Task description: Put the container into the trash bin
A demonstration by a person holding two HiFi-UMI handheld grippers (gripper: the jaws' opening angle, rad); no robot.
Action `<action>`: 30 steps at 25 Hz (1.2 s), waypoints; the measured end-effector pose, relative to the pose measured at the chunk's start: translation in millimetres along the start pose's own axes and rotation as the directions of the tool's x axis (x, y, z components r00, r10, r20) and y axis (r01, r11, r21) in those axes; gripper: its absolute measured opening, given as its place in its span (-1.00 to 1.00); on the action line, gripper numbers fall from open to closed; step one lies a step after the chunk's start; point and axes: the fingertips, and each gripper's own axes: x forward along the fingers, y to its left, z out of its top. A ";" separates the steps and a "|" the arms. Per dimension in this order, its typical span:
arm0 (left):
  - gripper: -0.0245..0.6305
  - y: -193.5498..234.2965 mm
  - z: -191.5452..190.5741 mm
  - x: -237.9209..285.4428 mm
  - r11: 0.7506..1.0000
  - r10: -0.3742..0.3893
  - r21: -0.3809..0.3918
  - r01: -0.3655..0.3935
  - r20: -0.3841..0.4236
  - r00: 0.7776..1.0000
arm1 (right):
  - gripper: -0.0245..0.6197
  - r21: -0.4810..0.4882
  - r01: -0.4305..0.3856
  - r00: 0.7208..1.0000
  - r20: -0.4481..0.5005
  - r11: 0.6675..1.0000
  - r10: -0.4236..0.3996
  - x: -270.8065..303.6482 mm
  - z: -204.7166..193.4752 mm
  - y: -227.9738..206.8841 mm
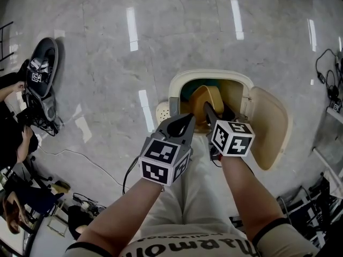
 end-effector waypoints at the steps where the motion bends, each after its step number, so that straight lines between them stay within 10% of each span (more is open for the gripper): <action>1: -0.95 -0.1 -0.2 0.2 1.000 0.000 0.001 0.000 -0.002 1.000 | -0.27 -0.005 0.003 1.000 -0.008 1.000 -0.003 0.9 -0.9 0.2; 30: -0.95 14.6 -4.2 -9.1 0.999 0.019 -0.036 -0.018 0.005 1.000 | -0.19 -0.048 0.056 0.994 -0.092 0.997 -0.060 9.9 -11.3 4.7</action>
